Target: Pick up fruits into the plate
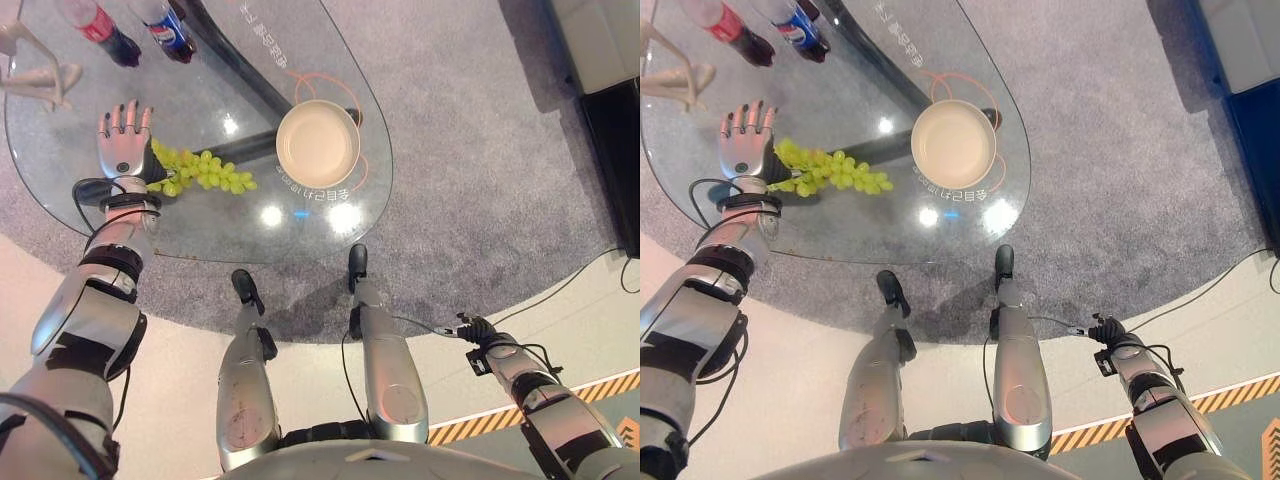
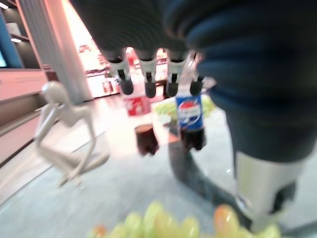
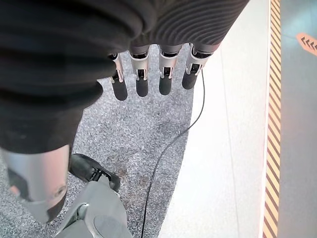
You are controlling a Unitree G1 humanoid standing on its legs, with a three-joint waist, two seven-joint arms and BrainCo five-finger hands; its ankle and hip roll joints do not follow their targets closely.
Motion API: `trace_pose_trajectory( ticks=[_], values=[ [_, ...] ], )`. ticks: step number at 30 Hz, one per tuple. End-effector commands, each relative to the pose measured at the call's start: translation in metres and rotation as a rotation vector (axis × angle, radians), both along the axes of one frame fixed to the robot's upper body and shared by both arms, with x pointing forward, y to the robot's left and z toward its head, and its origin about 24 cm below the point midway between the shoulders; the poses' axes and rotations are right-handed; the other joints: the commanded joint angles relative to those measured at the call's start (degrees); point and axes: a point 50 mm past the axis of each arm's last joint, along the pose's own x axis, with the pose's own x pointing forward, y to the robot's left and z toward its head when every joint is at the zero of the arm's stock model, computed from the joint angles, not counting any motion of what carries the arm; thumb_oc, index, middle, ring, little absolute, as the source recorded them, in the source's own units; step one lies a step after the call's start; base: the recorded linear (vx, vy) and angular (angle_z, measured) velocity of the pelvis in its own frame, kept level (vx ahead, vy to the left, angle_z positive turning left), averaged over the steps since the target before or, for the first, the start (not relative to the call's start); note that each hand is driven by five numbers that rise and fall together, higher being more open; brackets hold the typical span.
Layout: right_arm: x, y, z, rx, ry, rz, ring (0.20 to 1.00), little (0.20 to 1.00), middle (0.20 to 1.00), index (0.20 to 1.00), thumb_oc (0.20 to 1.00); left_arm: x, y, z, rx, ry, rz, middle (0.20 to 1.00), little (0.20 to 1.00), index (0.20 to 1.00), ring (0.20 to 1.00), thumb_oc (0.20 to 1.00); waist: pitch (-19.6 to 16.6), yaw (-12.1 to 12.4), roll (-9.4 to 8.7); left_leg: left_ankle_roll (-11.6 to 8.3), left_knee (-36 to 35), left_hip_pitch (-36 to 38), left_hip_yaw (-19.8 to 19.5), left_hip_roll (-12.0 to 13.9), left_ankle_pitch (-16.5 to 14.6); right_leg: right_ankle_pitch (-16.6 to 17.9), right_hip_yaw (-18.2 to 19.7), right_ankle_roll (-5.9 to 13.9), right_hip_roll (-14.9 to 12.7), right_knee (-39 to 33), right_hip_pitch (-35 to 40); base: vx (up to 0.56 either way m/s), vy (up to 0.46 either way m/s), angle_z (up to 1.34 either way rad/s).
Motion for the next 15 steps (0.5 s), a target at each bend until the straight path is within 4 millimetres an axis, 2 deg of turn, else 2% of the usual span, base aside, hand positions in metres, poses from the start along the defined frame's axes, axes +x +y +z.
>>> trace_pose_trajectory(
  ticks=[1, 5, 10, 15],
  values=[
    [-0.003, -0.003, 0.0, -0.008, -0.016, -0.018, 1.0, 1.0, 1.0, 1.0, 1.0, -0.007, 0.025, 0.025, 0.041, -0.064, 0.094, 1.0, 1.0, 1.0, 1.0, 1.0, -0.1, -0.5, -1.09, 1.29, 11.5, -7.4, -0.7, -3.4, -8.1, -7.2, -1.6, -0.92, 2.2, 9.7, -4.7, 0.0, 0.0, 0.0],
    [-0.002, -0.006, 0.003, -0.021, -0.042, -0.023, 1.0, 1.0, 1.0, 1.0, 1.0, -0.004, 0.024, 0.028, 0.037, -0.039, 0.098, 1.0, 1.0, 1.0, 1.0, 1.0, -0.1, -1.0, -0.76, 1.34, 14.0, -10.5, -0.7, -3.2, -9.0, -7.7, -1.5, -1.25, 2.1, 11.6, -7.7, 0.0, 0.015, 0.03],
    [0.008, -0.01, 0.013, -0.043, -0.089, -0.033, 1.0, 1.0, 1.0, 1.0, 1.0, -0.002, 0.026, 0.022, 0.056, 0.088, 0.112, 1.0, 1.0, 1.0, 1.0, 1.0, -0.1, -1.4, -0.29, 1.31, 15.3, -12.8, -0.6, -3.4, -9.3, -7.5, -1.5, -1.38, 2.0, 12.1, -9.9, 0.0, 0.012, 0.0],
    [0.012, -0.017, 0.021, -0.065, -0.128, -0.044, 1.0, 1.0, 1.0, 1.0, 1.0, -0.005, 0.031, 0.021, 0.07, 0.098, 0.153, 1.0, 1.0, 1.0, 1.0, 1.0, -0.1, -1.8, 0.12, 1.28, 17.2, -15.1, -0.6, -3.4, -9.8, -7.9, -1.3, -1.71, 2.0, 13.7, -12.2, 0.0, 0.027, -0.01]
  ],
)
